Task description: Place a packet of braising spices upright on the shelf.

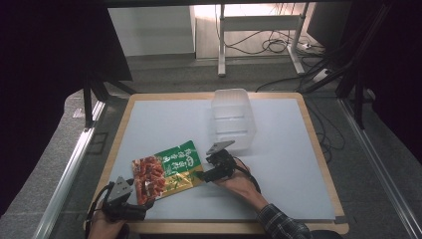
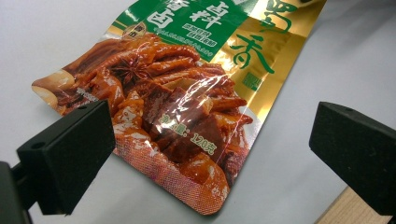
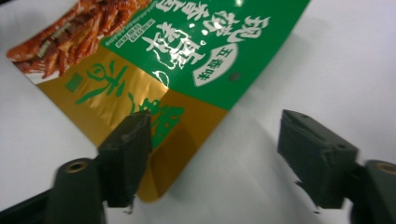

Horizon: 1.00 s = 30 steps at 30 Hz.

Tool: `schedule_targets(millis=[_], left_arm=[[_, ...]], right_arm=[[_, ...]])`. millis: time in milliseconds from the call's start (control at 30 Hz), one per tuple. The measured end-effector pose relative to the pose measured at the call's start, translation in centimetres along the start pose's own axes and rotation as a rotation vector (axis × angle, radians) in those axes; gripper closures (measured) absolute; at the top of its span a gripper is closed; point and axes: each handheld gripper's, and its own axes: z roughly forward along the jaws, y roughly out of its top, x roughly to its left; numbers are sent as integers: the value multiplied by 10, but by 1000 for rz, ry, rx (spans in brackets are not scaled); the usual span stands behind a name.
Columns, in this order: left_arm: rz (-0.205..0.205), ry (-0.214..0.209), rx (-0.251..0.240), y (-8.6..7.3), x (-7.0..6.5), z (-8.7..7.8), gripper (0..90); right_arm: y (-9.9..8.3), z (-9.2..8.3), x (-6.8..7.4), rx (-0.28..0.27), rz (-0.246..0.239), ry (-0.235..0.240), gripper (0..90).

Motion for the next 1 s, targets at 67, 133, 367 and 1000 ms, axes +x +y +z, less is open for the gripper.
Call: schedule_targets(millis=[67, 133, 367, 1000], left_arm=[[-1, -1, -1, 0, 0, 0, 2], [-2, -1, -2, 0, 0, 0, 2], [-2, -2, -2, 0, 1, 0, 2], [-1, -2, 0, 0, 0, 0, 4]], right_arm=[[5, 8, 2, 15, -5, 14, 348], [7, 11, 3, 20, -1, 18, 363], [23, 23, 5, -1, -12, 57, 425], [51, 25, 10, 50, -18, 51, 888]])
